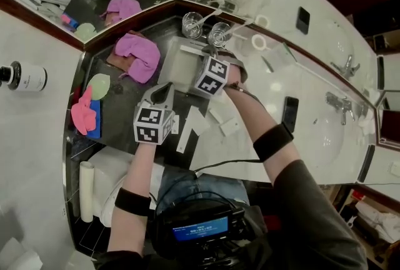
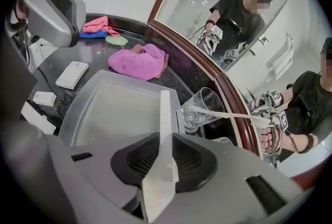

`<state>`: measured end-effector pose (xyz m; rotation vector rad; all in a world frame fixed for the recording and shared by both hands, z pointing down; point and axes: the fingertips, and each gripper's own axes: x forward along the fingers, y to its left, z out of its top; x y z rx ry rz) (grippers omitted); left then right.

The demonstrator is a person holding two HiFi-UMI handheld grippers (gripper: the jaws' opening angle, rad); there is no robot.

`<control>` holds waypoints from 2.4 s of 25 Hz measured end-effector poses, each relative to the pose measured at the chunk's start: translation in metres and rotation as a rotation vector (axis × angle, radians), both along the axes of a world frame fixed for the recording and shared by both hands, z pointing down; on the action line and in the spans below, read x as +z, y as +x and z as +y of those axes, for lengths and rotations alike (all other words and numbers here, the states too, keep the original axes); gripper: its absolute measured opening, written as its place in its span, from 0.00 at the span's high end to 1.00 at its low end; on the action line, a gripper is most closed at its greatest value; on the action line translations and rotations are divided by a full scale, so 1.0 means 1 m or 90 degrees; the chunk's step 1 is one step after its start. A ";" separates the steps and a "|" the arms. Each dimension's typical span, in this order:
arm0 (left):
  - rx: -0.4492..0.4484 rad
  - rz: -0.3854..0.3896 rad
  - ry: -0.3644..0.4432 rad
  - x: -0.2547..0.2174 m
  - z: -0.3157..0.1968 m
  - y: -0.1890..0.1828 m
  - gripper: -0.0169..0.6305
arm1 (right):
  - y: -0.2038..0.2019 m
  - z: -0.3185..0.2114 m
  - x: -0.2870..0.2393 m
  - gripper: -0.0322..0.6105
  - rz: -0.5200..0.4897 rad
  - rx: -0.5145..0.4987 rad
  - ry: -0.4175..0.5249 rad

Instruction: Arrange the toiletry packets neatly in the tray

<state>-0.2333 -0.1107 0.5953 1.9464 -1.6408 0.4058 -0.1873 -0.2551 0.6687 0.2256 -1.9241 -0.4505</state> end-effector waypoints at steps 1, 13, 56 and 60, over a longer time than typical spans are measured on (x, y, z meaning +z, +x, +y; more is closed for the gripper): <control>-0.002 0.000 0.001 0.000 0.001 -0.001 0.97 | 0.000 0.000 0.001 0.76 -0.002 0.001 0.002; -0.008 0.008 -0.003 0.000 0.010 0.003 0.97 | 0.003 0.005 -0.013 0.64 -0.040 0.010 -0.010; -0.013 -0.038 0.045 -0.083 0.115 0.117 0.97 | 0.270 0.186 -0.142 0.93 -0.370 0.307 -0.184; -0.023 -0.018 0.037 -0.079 0.118 0.122 0.97 | 0.275 0.190 -0.138 0.93 -0.367 0.306 -0.190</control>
